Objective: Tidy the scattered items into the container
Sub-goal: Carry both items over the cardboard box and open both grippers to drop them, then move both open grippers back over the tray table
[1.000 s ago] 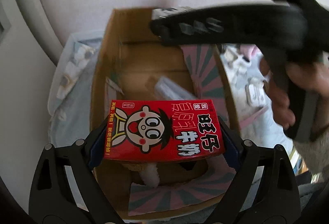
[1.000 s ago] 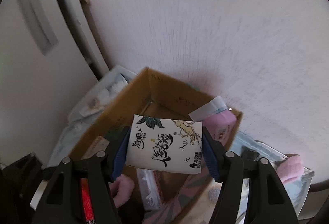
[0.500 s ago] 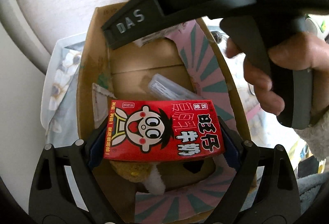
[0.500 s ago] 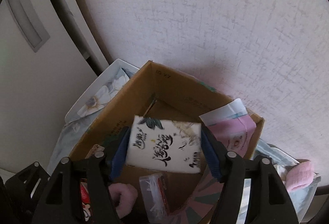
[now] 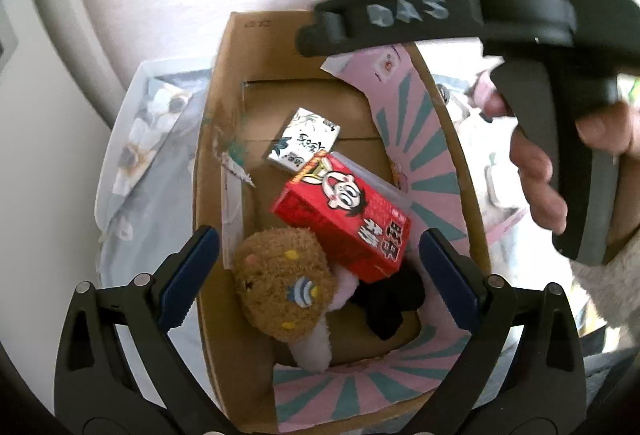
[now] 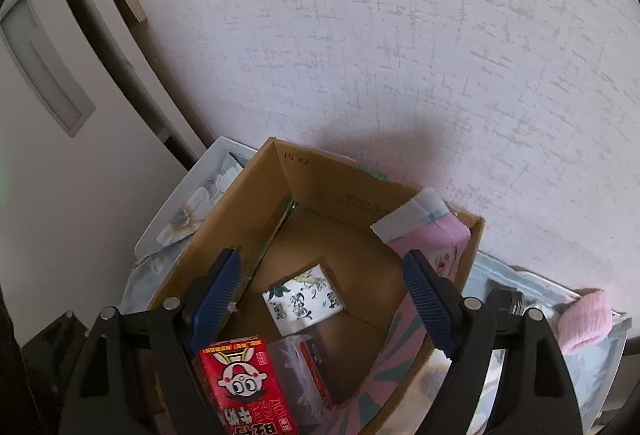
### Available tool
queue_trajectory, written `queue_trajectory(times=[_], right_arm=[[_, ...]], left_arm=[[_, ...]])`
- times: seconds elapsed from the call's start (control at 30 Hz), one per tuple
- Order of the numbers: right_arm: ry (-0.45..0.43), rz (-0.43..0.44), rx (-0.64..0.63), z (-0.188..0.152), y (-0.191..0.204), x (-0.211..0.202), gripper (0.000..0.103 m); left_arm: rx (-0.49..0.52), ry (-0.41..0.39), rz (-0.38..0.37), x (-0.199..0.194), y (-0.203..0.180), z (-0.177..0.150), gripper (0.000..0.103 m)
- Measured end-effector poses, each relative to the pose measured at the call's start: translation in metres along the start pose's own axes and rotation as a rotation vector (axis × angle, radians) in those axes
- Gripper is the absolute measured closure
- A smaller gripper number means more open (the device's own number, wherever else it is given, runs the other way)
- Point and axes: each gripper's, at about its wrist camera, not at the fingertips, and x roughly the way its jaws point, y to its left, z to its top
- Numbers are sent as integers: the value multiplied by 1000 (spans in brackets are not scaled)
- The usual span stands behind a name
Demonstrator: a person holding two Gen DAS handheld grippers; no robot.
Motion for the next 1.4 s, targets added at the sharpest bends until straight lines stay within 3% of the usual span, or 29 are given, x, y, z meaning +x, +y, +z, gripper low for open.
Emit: queue_trajectory(times=[0.23, 0.7, 1.1, 1.4], right_arm=[[-39, 11, 10, -9, 2, -27, 23], [-113, -10, 50, -45, -7, -75, 23], [-240, -134, 199, -89, -101, -153, 23], [-253, -189, 265, -121, -157, -181, 23]], left_arm=[[-68, -33, -29, -22, 1, -5, 3], [-26, -63, -39, -45, -39, -23, 3], [112, -112, -60, -58, -115, -11, 3], [259, -59, -68, -29, -188, -20, 3]])
